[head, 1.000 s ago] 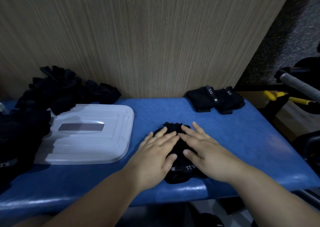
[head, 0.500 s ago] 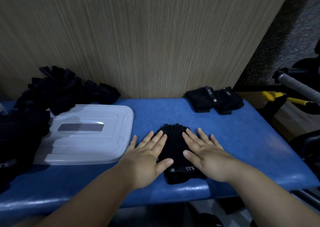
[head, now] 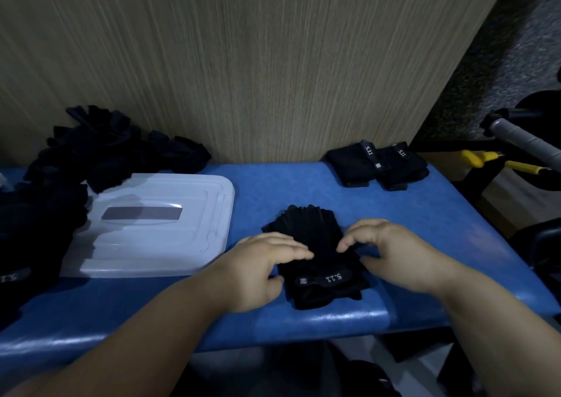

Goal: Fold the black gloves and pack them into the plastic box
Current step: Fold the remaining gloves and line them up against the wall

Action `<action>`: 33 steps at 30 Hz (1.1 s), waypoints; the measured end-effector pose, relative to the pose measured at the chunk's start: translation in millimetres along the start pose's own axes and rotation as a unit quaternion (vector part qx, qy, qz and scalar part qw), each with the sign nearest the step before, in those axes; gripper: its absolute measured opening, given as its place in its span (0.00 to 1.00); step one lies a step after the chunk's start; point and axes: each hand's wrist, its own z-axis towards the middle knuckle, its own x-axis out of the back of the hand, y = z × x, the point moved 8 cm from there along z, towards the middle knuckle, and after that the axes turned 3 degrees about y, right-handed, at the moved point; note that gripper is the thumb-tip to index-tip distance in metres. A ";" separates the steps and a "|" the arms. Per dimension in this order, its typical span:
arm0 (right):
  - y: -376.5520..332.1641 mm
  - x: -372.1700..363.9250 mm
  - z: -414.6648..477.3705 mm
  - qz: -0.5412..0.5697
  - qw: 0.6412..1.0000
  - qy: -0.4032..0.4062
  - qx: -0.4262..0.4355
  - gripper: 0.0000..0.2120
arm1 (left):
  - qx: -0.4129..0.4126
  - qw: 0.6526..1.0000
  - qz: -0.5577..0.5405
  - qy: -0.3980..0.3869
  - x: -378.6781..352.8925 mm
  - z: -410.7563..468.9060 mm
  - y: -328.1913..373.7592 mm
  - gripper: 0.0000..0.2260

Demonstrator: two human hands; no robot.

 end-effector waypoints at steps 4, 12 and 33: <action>4.9 -7.3 -0.3 0.023 0.999 -0.042 -0.015 0.30 | 0.010 0.999 -0.033 0.006 -1.1 3.1 -8.0 0.26; 3.5 -6.5 -2.2 0.043 0.998 -0.049 -0.014 0.27 | 0.061 0.990 -0.064 0.111 6.8 6.6 -10.5 0.12; -2.4 -13.3 9.4 0.251 0.955 0.097 -0.123 0.07 | 0.192 0.918 -0.334 0.091 5.7 2.2 -19.9 0.24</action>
